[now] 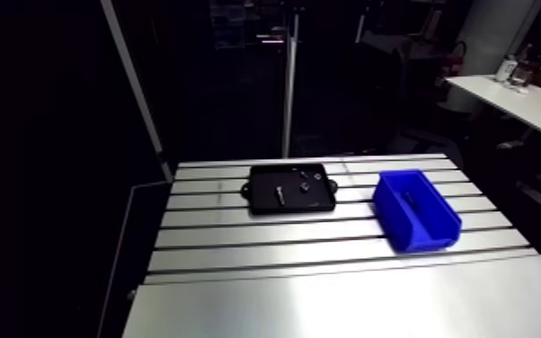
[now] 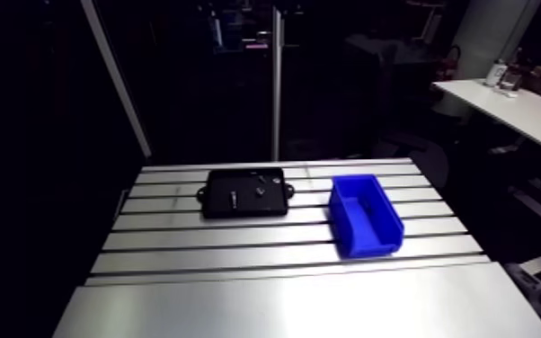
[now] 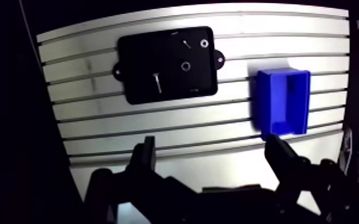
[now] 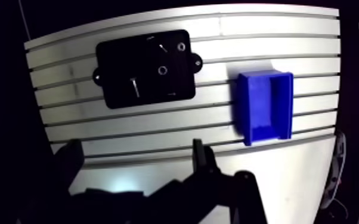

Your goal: Pick up the M10 bolt from the tray and put it into the blue bin.

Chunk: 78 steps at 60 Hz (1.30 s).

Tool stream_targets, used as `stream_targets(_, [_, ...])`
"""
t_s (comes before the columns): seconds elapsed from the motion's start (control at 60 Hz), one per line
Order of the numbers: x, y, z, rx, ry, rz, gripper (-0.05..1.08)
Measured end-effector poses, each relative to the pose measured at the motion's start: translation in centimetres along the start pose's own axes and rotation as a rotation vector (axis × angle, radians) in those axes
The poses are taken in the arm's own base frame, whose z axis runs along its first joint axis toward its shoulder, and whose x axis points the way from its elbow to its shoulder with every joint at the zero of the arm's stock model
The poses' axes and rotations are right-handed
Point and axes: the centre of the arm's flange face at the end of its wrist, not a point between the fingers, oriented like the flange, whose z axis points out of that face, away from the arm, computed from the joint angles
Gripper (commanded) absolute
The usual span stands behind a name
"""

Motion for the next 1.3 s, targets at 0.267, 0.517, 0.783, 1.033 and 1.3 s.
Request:
stream_targets(0.267, [1.3,-1.4,3.3,0.000,0.008,-0.036,0.01])
stream_targets(0.517, [2.0,-4.0,7.2,0.002,0.020,-0.092,0.01])
stream_targets(0.783, [2.4,-5.8,10.8,0.001,0.012,-0.152,0.01])
stream_targets(1.033, [2.6,-6.2,14.0,0.001,-0.014,-0.162,0.01])
stream_targets(1.3, [2.4,-6.3,17.5,0.003,-0.046,-0.166,0.01])
